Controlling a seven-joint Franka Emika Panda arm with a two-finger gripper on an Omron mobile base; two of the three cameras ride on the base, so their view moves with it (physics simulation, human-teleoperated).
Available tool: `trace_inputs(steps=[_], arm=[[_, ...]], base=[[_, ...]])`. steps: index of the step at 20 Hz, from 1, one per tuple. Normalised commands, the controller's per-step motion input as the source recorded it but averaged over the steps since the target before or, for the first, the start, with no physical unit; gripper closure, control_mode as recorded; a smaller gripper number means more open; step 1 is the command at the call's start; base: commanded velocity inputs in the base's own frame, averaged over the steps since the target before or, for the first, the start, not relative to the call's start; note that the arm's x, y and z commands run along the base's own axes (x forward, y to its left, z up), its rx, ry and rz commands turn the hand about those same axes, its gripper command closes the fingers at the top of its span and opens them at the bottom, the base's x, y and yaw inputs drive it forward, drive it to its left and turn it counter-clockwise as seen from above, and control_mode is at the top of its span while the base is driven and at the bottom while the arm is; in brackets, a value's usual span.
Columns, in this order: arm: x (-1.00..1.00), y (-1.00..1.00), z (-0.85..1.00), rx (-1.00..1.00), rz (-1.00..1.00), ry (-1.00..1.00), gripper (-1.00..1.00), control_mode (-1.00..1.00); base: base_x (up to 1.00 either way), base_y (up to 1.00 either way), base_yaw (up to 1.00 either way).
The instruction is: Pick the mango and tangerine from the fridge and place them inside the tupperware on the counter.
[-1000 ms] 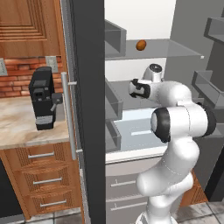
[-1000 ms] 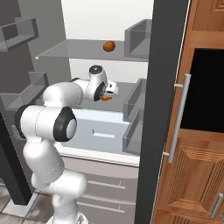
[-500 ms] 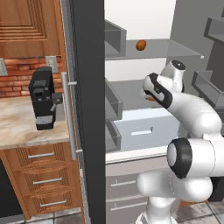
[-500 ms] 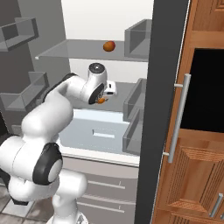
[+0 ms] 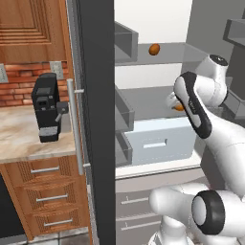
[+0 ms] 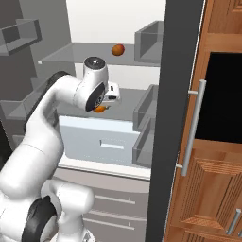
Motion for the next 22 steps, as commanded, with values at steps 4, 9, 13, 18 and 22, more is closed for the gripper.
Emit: trace_inputs(steps=[4, 9, 13, 18, 22], arm=[[-1.00, 0.00, 0.70, 0.00, 0.00, 0.00, 1.00, -1.00], [-0.94, 0.00, 0.56, -0.01, 0.00, 0.00, 1.00, -1.00], [-0.49, 0.08, 0.00, -0.03, 0.00, 0.03, 1.00, 1.00], [0.00, 0.00, 0.00, 0.00, 0.00, 0.00, 1.00, 1.00], [0.00, 0.00, 0.00, 0.00, 0.00, 0.00, 1.00, 1.00]], base=[[0.00, 0.00, 0.00], [0.00, 0.00, 0.00], [-0.47, 0.16, 0.00], [-1.00, 0.11, 0.00], [-1.00, 0.04, 0.00]])
